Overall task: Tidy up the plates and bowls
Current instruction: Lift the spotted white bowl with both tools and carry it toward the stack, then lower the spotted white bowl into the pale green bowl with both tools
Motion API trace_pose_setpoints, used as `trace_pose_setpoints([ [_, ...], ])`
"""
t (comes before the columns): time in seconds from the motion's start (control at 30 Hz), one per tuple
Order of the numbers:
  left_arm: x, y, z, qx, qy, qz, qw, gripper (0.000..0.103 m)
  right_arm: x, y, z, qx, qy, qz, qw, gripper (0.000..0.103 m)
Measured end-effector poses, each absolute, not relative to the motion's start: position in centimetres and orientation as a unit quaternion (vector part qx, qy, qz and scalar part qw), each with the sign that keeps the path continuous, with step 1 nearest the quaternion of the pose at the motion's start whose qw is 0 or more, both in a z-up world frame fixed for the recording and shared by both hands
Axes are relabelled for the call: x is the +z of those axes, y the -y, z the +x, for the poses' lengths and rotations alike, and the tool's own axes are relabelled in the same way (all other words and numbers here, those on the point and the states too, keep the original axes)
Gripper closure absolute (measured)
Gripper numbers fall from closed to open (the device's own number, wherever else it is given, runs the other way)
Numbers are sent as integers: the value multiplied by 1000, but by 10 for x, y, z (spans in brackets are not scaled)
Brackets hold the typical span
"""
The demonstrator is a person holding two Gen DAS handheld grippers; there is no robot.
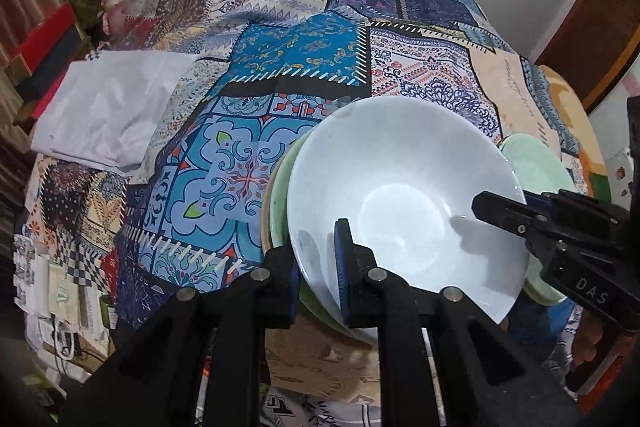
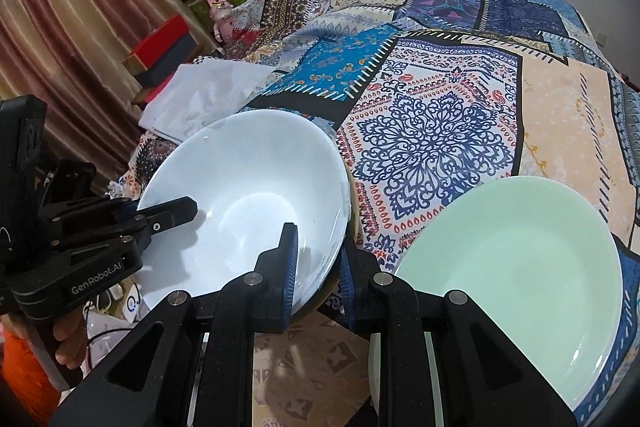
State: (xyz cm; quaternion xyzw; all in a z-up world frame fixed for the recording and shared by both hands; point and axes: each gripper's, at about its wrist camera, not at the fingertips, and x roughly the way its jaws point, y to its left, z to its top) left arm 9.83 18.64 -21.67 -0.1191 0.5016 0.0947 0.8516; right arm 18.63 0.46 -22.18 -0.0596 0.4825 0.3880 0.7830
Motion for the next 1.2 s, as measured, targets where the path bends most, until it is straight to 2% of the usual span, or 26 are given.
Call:
trace_pose_setpoints([
  [0.27, -212, -188, 101, 98, -508, -131, 846, 86, -223, 1, 187, 383, -478, -58, 788, 83],
  [0.43, -206, -184, 105, 94, -515, -122, 843, 72, -221, 2, 186, 387, -474, -59, 789, 83],
  [0.6, -203, -180, 103, 93, -520, -116, 841, 70, -220, 6, 186, 383, -472, -63, 792, 80],
  [0.67, -202, -181, 101, 91, -520, -118, 841, 70, -220, 9, 187, 382, -473, -60, 792, 76],
  [0.7, -201, -181, 100, 91, -518, -117, 842, 66, -219, 11, 188, 381, -473, -59, 793, 75],
  [0.73, -199, -181, 99, 96, -514, -107, 845, 55, -219, 12, 187, 380, -471, -59, 794, 74],
  [0.8, -193, -182, 97, 105, -504, -90, 853, 49, -216, 13, 188, 377, -468, -60, 797, 74],
  [0.9, -190, -188, 95, 107, -501, -87, 854, 49, -214, 13, 189, 378, -465, -56, 799, 72],
  [1.03, -197, -203, 92, 108, -503, -113, 850, 49, -216, 9, 190, 378, -466, -57, 798, 59],
  [1.2, -222, -211, 89, 93, -521, -147, 836, 49, -224, 0, 192, 375, -470, -66, 796, 59],
])
